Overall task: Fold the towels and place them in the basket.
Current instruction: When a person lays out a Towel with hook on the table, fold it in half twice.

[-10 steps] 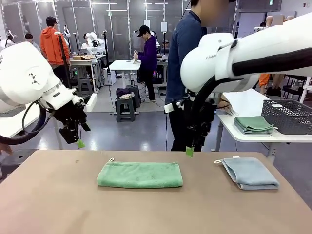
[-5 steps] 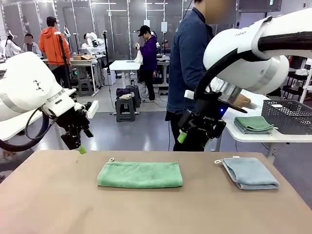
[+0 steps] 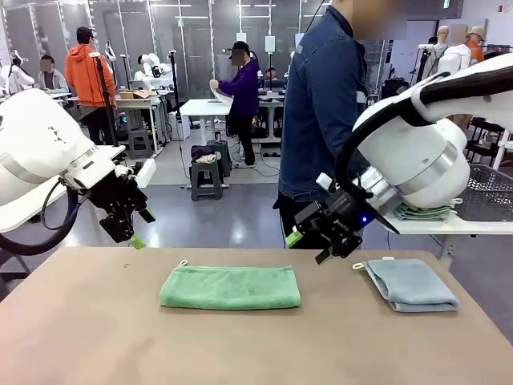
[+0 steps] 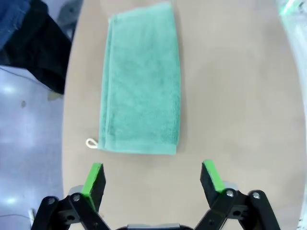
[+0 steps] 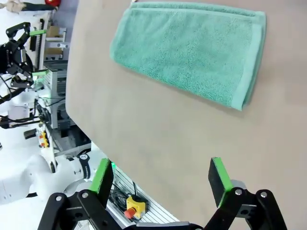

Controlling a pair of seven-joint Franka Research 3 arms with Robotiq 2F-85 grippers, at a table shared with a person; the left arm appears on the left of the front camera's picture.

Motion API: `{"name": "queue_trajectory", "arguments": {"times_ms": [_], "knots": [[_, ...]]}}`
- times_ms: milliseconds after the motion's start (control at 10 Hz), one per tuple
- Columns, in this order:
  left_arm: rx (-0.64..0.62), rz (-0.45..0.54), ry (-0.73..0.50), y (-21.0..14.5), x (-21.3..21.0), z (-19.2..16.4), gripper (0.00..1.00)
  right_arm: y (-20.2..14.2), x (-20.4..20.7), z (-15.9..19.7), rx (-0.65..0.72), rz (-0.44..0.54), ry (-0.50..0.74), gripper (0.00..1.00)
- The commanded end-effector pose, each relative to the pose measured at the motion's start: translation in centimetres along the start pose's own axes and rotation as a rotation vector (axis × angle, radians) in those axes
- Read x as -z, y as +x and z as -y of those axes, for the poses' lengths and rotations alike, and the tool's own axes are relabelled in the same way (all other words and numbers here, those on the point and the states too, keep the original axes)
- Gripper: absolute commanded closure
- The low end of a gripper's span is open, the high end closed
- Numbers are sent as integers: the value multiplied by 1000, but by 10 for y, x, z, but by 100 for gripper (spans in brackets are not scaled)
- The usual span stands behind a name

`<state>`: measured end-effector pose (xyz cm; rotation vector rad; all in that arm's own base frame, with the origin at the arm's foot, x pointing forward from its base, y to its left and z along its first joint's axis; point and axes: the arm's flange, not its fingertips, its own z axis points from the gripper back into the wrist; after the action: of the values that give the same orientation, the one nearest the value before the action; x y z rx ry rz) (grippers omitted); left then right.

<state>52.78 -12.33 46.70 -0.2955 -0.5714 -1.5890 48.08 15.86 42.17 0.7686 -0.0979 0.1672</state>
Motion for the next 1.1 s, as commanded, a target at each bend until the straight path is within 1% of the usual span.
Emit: {"name": "queue_trajectory", "arguments": {"times_ms": [0,100,200,300,400,600,700,800,1000], "knots": [[-36,189,-67,-33,-6,-14,0,5,6,8,-8,14,56,0],[-61,249,-70,-49,-9,-16,0,6,9,10,-34,7,66,0],[-95,299,-77,-64,-12,-16,0,2,5,7,8,2,22,0],[-145,337,-79,-77,-12,-16,0,2,5,7,8,2,22,0],[-159,342,-71,-84,-12,-12,0,2,5,7,8,2,22,0],[-144,366,-60,-92,-8,-7,0,2,5,7,8,2,22,0],[-135,363,-48,-94,-6,-8,0,2,5,7,8,2,22,0],[-173,324,-70,-95,-11,-9,0,2,5,7,8,2,22,0],[-173,324,-70,-95,-11,-9,0,3,9,9,0,1,34,0]]}}
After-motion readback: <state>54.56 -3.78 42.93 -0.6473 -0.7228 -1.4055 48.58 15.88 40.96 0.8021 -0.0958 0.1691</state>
